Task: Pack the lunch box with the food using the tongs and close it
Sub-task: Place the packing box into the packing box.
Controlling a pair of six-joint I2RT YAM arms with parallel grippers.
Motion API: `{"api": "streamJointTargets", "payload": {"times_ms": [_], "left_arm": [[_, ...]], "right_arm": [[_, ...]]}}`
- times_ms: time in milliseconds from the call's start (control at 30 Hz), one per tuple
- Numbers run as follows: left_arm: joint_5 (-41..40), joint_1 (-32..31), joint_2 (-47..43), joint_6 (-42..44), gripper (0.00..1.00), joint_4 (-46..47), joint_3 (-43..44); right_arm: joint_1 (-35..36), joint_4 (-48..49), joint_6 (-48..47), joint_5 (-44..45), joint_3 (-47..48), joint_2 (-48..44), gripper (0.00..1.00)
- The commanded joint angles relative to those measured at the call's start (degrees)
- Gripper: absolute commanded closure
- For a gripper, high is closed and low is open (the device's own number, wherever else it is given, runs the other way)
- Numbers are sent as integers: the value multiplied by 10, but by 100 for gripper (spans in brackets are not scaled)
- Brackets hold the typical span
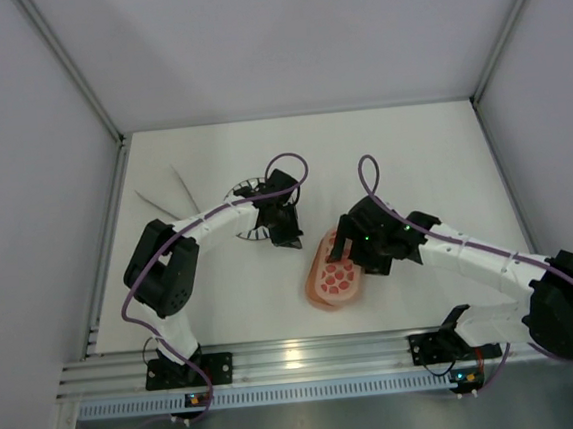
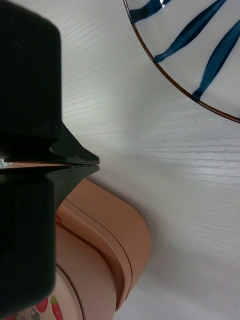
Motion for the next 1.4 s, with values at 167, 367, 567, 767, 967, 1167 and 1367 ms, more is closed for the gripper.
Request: {"api": "streamJointTargets", "payload": {"times_ms": [167,367,567,767,967,1167,1367], "left_arm": [[7,2,0,8,100,15,22],[8,2,-1,9,100,16,17],[10,2,-4,10,100,15,18],[13,2,-11,9,100,15,10],[15,2,-29,7,100,17,-19],[21,1,-48,1,100,19,-44],[35,-1,-74,-6,100,23,-79]], "right_arm": [[19,66,16,-17,6,-17,7],[21,77,19,-34,5,-9,6],[27,81,19,-33,13,6,5],[27,54,23,-18,13,12,5],[27,63,17,-8,27,30,5],[27,52,2,-11,62,63,4],[28,52,-3,-11,77,76,4]]}}
